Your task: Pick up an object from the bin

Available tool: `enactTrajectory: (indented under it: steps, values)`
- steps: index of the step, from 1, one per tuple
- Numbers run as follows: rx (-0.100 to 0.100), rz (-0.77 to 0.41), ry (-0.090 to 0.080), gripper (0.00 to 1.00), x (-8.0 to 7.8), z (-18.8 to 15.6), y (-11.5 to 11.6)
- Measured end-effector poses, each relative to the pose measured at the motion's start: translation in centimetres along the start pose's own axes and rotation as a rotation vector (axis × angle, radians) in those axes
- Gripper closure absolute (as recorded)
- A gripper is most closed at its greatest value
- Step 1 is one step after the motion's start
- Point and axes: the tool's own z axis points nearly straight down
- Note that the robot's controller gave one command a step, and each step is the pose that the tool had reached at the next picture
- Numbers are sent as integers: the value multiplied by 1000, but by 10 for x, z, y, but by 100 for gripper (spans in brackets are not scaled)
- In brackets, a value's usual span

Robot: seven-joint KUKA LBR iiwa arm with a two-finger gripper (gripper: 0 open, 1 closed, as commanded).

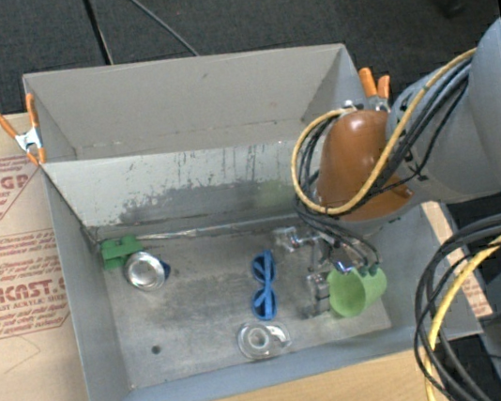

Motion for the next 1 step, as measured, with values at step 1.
enactTrajectory:
  steps: [1]
  values:
    - [5, 40, 6, 0, 65, -40, -48]
